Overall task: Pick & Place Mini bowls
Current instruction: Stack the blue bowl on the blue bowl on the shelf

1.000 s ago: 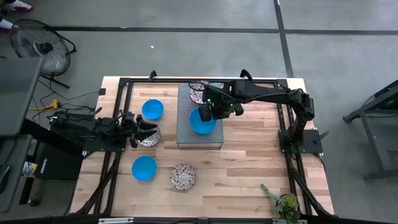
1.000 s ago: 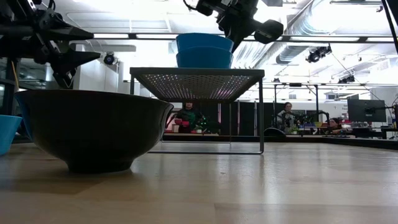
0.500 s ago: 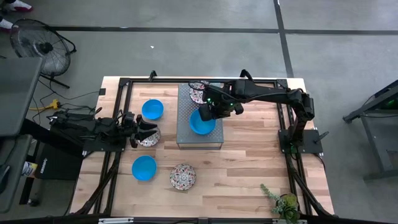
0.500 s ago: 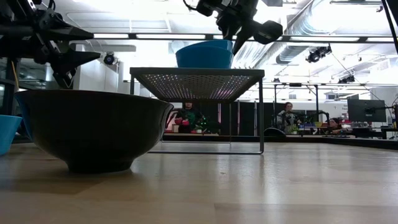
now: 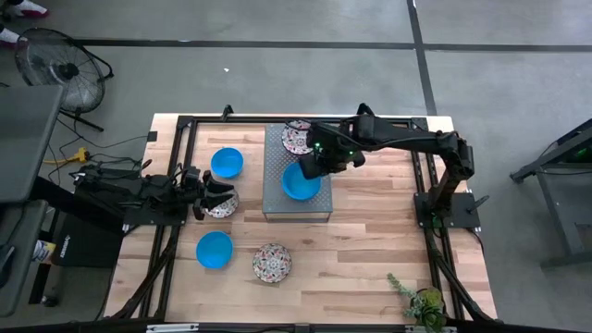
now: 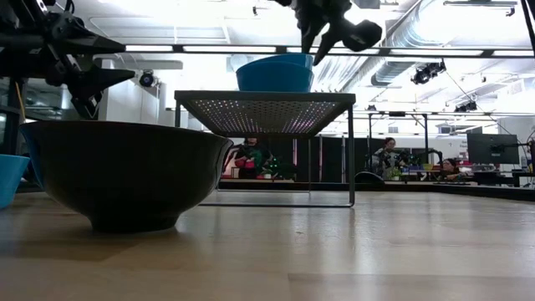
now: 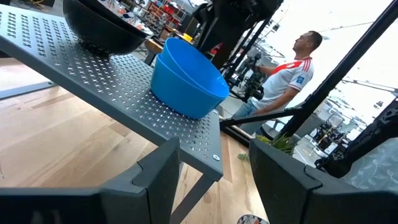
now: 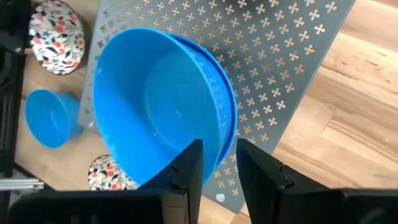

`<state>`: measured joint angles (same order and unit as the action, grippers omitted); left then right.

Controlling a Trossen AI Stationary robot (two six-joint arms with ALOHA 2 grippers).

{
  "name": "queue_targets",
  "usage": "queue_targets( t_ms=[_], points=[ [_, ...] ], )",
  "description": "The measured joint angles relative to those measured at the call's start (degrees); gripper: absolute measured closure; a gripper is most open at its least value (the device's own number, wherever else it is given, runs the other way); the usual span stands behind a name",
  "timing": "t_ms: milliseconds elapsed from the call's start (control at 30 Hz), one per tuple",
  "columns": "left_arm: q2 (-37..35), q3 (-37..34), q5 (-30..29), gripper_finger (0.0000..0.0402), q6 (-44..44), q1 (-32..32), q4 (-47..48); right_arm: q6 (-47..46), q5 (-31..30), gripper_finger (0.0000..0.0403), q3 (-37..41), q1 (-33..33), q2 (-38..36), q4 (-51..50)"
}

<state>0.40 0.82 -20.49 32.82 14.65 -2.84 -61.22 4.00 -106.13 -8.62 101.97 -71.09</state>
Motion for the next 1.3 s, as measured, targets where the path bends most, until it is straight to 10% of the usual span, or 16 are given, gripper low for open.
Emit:
queue_targets(
  t_ms=[900,1300],
  points=[
    [0.0,0.0,-0.1,0.0211,0.0,0.0,0.0,15.4,-25.3,0.0402,0.5,13.1,-5.8,0.1],
    [0.0,0.0,-0.1,0.0211,0.0,0.0,0.0,28.4,-28.2,0.0403,30.5,15.2,-19.2,36.3]
  ],
)
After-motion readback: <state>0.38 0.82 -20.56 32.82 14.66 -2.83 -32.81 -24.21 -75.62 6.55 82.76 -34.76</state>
